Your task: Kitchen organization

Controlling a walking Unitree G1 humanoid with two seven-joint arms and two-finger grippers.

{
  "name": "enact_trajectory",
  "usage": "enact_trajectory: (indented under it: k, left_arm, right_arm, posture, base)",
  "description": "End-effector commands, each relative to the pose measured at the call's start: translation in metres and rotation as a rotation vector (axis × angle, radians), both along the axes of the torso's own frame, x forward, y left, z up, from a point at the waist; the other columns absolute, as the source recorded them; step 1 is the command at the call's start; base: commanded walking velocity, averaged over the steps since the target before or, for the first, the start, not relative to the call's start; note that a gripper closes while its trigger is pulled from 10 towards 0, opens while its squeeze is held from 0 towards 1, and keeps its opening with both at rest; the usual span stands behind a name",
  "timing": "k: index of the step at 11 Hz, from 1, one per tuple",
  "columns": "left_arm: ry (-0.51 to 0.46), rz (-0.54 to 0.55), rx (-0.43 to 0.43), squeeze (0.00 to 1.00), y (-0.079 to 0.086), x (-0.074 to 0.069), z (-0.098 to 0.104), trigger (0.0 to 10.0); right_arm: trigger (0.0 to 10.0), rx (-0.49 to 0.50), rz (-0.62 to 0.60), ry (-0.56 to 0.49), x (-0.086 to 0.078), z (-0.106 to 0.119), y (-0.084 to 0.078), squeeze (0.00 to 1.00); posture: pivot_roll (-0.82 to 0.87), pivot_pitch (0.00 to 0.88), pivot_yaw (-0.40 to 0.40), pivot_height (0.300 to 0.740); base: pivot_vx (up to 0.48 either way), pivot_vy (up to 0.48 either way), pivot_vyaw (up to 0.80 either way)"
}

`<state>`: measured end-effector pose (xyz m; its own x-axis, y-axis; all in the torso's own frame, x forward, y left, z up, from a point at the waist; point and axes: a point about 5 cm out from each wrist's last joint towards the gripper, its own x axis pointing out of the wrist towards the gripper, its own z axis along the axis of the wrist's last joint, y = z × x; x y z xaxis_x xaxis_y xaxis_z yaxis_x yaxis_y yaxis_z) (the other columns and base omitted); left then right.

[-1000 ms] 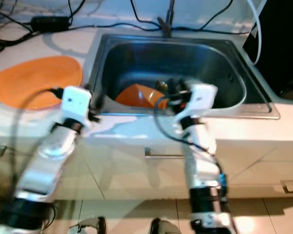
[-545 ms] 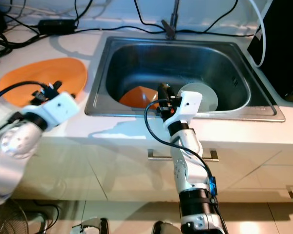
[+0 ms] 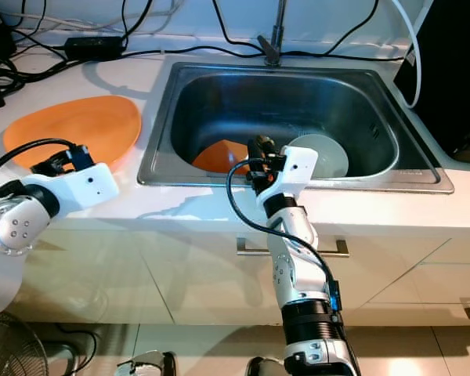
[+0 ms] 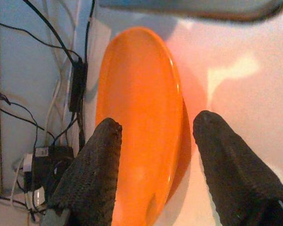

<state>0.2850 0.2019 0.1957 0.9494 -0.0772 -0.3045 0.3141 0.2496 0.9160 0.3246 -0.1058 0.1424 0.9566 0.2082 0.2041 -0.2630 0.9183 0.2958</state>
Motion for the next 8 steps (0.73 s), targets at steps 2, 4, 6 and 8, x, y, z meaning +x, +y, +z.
enact_trajectory:
  k: [2,4,6,8]
  left_arm:
    - [0.016,0.018,0.063,0.00,0.002,0.008,-0.008,10.0]
    - [0.030,0.008,0.075,0.00,-0.002,0.019,-0.020,10.0]
    - [0.037,0.012,0.089,0.00,0.000,0.031,-0.027,10.0]
    - [0.056,0.029,0.125,0.00,0.006,0.044,-0.032,10.0]
  right_arm:
    - [10.0,0.009,-0.013,0.039,-0.001,-0.008,-0.001,0.00]
    - [10.0,0.009,-0.022,0.042,-0.001,-0.008,-0.003,0.00]
    - [10.0,0.008,-0.029,0.045,-0.001,-0.008,-0.003,0.00]
    - [10.0,0.011,-0.035,0.046,-0.001,-0.008,-0.004,0.00]
  posture:
    - [0.15,0.096,0.026,0.740]
    - [0.14,0.101,0.026,0.740]
    - [0.13,0.105,0.026,0.740]
    - [0.12,0.107,0.028,0.740]
  base:
    - [0.000,0.000,0.00]
    - [0.000,0.000,0.00]
    - [0.000,0.000,0.00]
    - [0.000,0.000,0.00]
